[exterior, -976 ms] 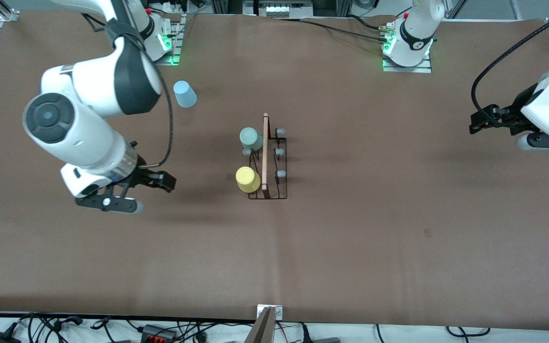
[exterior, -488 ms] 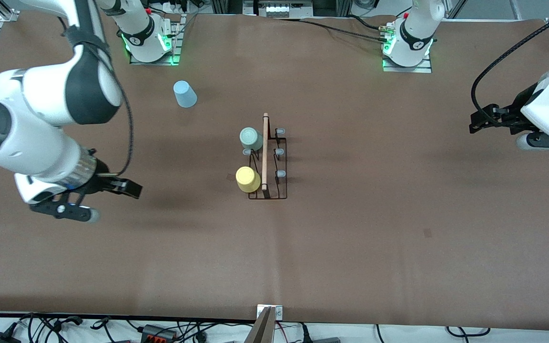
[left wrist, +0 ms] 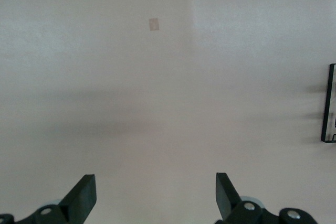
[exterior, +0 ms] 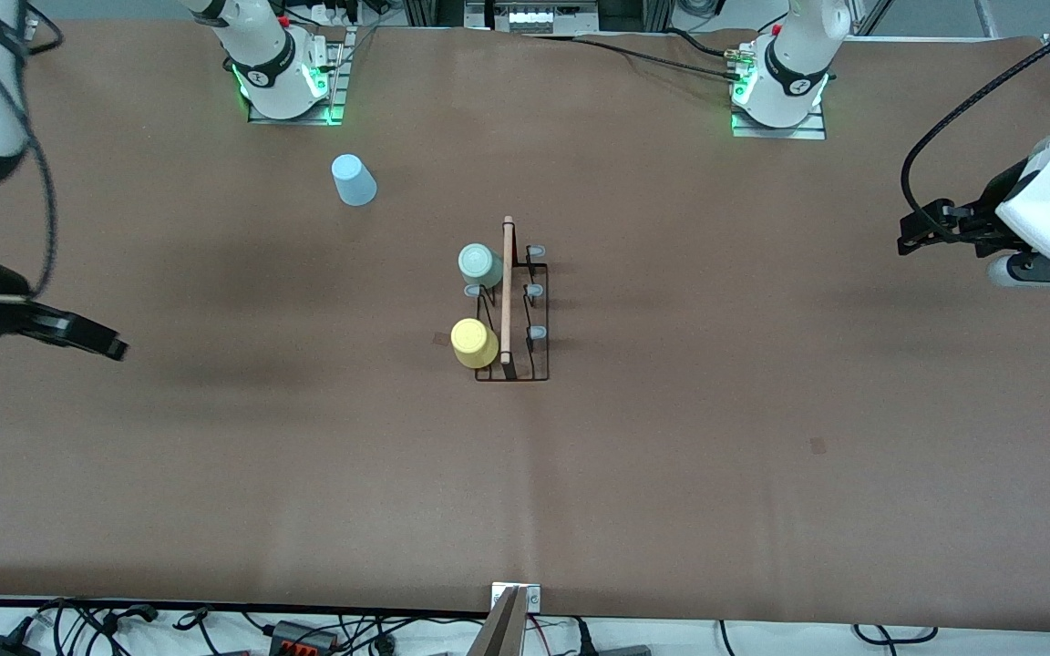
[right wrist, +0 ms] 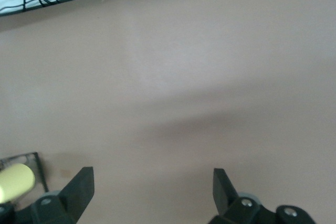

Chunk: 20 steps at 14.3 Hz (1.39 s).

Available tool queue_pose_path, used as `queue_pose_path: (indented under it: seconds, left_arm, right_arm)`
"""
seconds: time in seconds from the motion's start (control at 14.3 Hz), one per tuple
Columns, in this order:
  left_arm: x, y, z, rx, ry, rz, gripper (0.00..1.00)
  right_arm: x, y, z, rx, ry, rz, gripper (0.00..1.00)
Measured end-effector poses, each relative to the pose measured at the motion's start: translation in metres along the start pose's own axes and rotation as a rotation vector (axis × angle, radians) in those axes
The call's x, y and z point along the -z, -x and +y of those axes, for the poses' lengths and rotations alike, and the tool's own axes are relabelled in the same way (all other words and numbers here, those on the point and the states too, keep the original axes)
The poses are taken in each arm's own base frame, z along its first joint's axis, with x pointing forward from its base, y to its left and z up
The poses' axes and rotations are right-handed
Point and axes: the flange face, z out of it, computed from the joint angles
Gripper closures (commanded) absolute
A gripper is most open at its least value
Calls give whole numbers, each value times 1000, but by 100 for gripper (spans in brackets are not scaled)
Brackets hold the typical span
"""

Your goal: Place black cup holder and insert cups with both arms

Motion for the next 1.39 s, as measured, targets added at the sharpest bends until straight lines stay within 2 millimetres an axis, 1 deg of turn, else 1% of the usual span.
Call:
queue_pose_path:
  seconds: [0.14,0.21,0.28,0.49,0.63,0.84,0.98,1.12,1.39]
  left_arm:
    - [0,0,0,0,0,0,0]
    - [0,0,0,0,0,0,0]
    - [0,0,0,0,0,0,0]
    - [0,0,0,0,0,0,0]
    - [0,0,0,0,0,0,0]
    - [0,0,0,0,0,0,0]
    - [0,0,0,0,0,0,0]
    - [0,0,0,0,0,0,0]
    - [0,0,2,-3,0,0,0]
  right_arm:
    - [11,5,32,70,-5,-7,0]
    - [14,8,41,94,-4,-9,0]
    - [16,12,45,104,4,-17,0]
    - [16,25,40,123,27,-33,0]
    - [10,37,42,128,35,-18,0]
    - [-3,66,49,144,61,-3,0]
    - [-5,82,50,149,63,-17,0]
    - [-2,86,49,151,63,-15,0]
    - [-1,87,49,153,63,-14,0]
